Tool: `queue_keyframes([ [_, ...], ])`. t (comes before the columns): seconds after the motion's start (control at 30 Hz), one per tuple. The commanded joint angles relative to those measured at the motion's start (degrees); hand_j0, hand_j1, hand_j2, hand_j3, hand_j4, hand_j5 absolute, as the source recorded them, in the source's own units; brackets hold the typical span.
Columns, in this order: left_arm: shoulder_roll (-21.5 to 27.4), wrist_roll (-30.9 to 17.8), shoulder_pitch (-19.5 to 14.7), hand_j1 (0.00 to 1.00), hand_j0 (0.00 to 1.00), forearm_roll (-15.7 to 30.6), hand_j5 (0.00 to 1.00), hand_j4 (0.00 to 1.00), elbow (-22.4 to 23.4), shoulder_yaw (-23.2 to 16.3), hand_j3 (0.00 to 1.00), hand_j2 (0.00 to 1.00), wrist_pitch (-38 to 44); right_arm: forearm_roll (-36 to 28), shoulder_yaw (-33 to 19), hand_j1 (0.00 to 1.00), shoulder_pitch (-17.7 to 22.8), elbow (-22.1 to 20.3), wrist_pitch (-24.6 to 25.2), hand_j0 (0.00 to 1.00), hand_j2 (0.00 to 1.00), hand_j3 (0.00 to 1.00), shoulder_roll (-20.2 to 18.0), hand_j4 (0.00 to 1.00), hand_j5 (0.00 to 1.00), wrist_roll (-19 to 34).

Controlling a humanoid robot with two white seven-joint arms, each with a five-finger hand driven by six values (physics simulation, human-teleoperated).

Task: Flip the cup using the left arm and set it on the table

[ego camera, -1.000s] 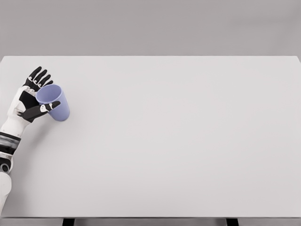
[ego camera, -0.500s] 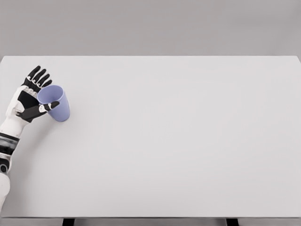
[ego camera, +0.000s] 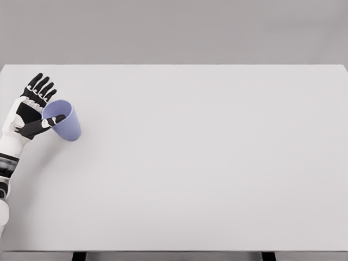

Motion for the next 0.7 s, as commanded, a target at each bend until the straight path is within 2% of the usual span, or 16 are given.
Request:
queue_keyframes([
  [0.0, 0.1, 0.0, 0.0, 1.00, 1.00, 0.2, 1.00, 1.00, -0.1, 0.0, 1.00, 1.00, 0.0, 0.0, 0.0, 1.00, 0.0, 0.0, 0.0, 1.00, 1.00, 1.00, 0.0, 1.00, 1.00, 0.0],
  [0.3, 0.5, 0.0, -0.4, 1.00, 1.00, 0.3, 1.00, 1.00, -0.1, 0.0, 1.00, 1.00, 0.0, 0.0, 0.0, 1.00, 0.0, 0.0, 0.0, 1.00, 1.00, 1.00, 0.0, 1.00, 1.00, 0.0],
  [0.43, 2.6, 0.0, -0.4, 1.00, 1.00, 0.4, 1.00, 1.00, -0.2, 0.1, 1.00, 1.00, 0.0, 0.0, 0.0, 1.00, 0.0, 0.0, 0.0, 1.00, 1.00, 1.00, 0.0, 1.00, 1.00, 0.0],
  [0.6, 7.5, 0.0, -0.5, 1.00, 1.00, 0.1, 1.00, 1.00, -5.4, 0.5, 1.00, 1.00, 0.0, 0.0, 0.0, 1.00, 0.0, 0.1, 0.0, 1.00, 1.00, 1.00, 0.0, 1.00, 1.00, 0.0],
  [0.67, 11.6, 0.0, -0.3, 1.00, 1.00, -0.3, 1.00, 1.00, -9.6, 0.1, 1.00, 1.00, 0.0, 0.0, 0.0, 1.00, 0.0, 0.1, 0.0, 1.00, 1.00, 1.00, 0.0, 1.00, 1.00, 0.0],
])
